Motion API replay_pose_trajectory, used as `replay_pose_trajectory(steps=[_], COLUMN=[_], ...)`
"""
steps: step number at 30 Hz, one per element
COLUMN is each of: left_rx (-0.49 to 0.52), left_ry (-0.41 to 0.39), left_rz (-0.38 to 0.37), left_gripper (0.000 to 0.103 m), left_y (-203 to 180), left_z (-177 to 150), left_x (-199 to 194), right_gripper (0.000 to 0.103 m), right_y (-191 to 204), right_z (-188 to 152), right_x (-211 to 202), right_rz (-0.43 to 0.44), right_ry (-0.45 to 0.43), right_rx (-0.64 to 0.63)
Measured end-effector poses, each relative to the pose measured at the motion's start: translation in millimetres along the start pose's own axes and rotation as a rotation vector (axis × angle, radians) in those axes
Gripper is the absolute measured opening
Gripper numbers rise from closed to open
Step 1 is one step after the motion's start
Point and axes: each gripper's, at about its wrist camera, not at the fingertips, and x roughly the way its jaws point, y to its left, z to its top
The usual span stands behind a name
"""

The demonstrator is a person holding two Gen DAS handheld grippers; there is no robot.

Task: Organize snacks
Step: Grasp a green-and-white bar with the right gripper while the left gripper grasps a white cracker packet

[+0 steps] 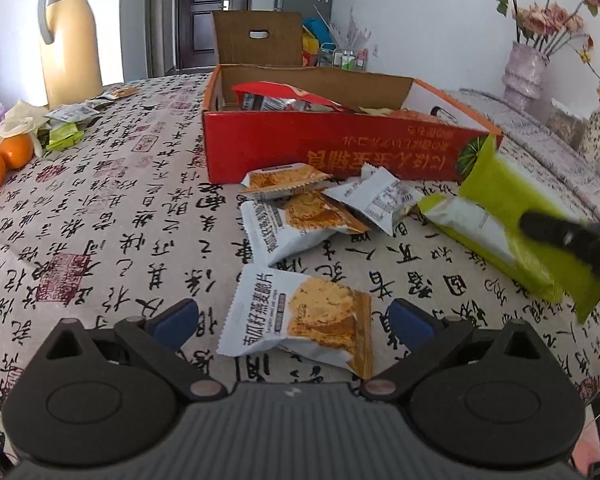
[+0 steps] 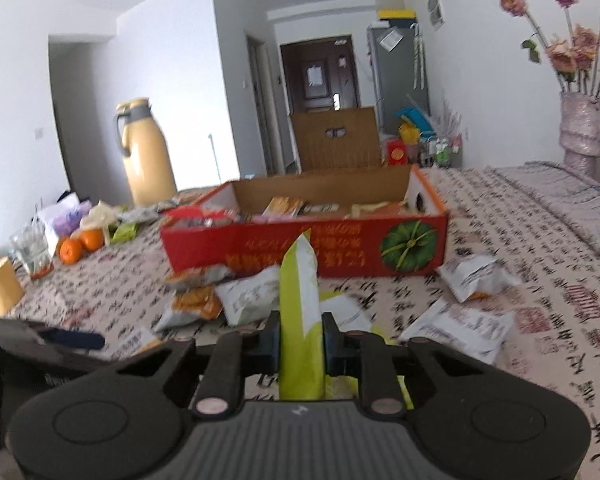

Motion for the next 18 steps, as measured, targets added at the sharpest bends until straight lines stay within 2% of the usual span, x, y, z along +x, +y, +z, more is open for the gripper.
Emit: replay_pose_trajectory(steps=[5,12,18], left_rx=[0.011,0.035,0.050], left_ry=[0.023,0.015,-0.001], left_rz=[0.005,0.035,0.039], left_gripper=[0.103,0.102,0.085], left_y=[-4.9,-12.1,-17.0], left_z=[-0.6,-4.8,-6.8], left_x=[9.6,8.9,4.1], right_gripper=[0.019,0.019,0.019], right_y=[-10.4,-14.5,-14.1], right_z=[2.7,-0.1,-1.3], right_x=[-4.1,-1.5,-1.6], right_rz=[-0.032,-0.036,-0.036], right_ry=[-0.018,-0.012,-0.008], right_rx=[0.019,0.029,0.032])
